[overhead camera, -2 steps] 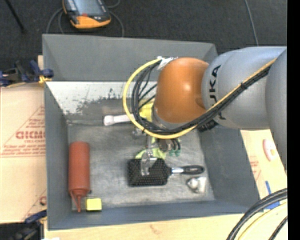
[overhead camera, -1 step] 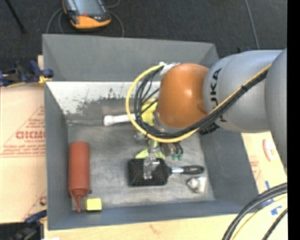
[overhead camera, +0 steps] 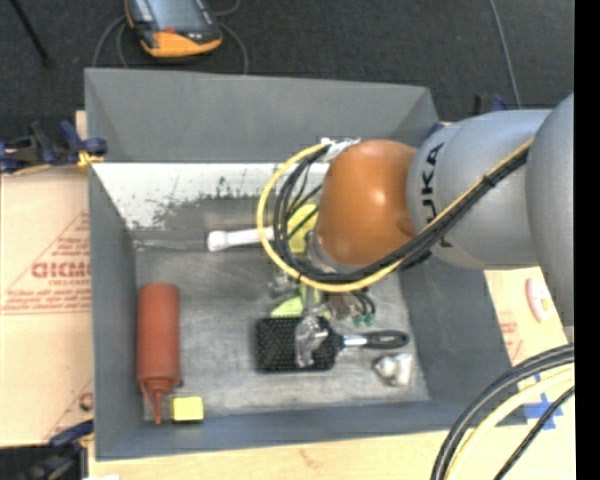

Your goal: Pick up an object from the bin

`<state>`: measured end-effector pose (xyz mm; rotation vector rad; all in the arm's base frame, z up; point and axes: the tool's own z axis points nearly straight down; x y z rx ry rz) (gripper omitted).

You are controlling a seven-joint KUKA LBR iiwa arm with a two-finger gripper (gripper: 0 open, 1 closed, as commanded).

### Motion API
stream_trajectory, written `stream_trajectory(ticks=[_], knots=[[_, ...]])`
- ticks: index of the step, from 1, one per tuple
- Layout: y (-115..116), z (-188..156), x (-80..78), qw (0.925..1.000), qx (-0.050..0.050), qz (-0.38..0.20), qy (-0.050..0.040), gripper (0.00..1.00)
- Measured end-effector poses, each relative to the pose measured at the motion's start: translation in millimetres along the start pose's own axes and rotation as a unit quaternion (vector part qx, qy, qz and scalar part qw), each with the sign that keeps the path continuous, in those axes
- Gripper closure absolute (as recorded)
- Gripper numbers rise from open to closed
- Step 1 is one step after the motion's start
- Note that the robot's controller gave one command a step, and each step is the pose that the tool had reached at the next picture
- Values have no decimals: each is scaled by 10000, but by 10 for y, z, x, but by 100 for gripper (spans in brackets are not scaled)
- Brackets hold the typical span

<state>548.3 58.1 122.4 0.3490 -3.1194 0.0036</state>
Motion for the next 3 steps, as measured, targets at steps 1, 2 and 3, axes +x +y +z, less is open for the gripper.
stream_trajectory(ticks=[1, 2, 3], knots=[[-134, 465, -149, 9972, -34, 746, 69, 100], [-134, 465, -150, 9972, -35, 749, 69, 100], [-162, -1332, 129, 9985, 2, 545, -59, 100]])
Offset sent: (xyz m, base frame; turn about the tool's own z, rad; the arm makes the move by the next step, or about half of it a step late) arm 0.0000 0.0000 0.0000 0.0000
